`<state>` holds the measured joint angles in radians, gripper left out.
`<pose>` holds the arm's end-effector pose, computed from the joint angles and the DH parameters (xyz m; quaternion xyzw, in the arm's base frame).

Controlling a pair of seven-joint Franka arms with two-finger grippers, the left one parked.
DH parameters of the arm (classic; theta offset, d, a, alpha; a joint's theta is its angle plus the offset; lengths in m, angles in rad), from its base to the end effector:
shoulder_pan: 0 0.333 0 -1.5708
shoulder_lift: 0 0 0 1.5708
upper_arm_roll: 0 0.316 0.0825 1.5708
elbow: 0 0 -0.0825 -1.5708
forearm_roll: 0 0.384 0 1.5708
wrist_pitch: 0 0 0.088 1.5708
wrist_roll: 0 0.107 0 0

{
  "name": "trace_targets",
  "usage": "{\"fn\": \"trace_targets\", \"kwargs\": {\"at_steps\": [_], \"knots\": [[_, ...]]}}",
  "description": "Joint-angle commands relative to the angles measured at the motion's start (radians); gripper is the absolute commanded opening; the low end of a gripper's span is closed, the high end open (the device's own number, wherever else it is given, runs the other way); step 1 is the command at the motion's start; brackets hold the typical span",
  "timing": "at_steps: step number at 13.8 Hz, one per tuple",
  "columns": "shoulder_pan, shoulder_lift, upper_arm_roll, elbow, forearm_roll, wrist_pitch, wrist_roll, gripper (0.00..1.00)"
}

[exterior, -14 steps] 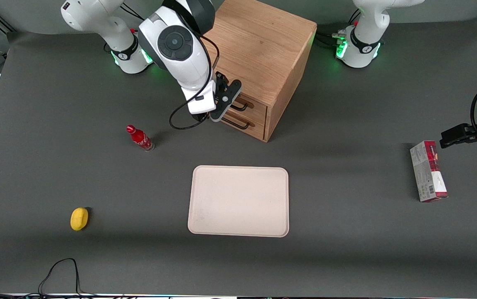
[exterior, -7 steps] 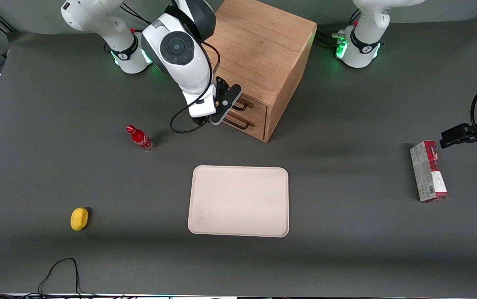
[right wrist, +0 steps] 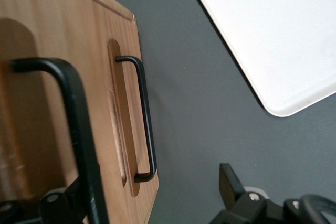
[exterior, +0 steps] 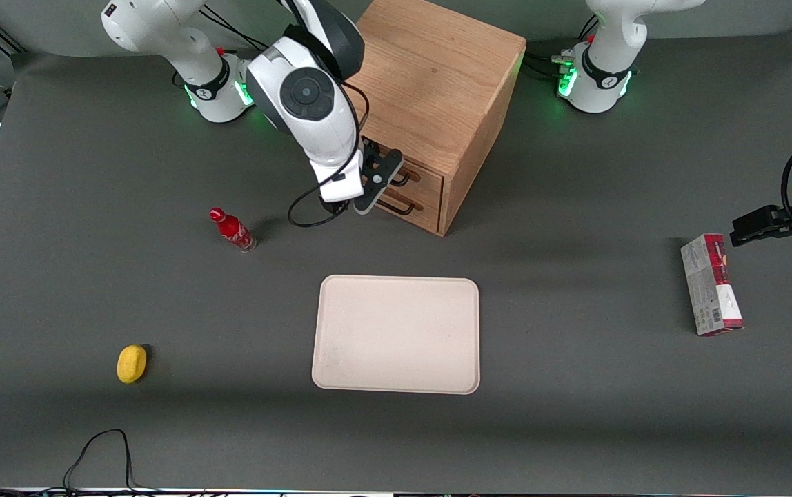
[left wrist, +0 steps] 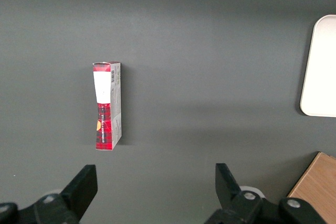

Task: Open upper drawer
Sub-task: 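Pull the handle outward with the right gripper, sliding the drawer open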

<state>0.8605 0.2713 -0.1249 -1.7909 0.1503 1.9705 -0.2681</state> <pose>0.4497 0.4265 0.3938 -0.8891 -0.4527 0.0549 0.0394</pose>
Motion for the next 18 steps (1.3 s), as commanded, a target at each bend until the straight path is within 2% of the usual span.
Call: {"fn": "trace_targets", "kwargs": {"at_steps": [1, 8, 18], "knots": [[0.012, 0.009, -0.006, -0.007, -0.025, 0.018, -0.007, 1.00], [-0.008, 0.051, -0.013, 0.054, -0.031, 0.018, -0.014, 1.00], [-0.136, 0.114, -0.012, 0.163, -0.020, 0.001, -0.122, 1.00]]}}
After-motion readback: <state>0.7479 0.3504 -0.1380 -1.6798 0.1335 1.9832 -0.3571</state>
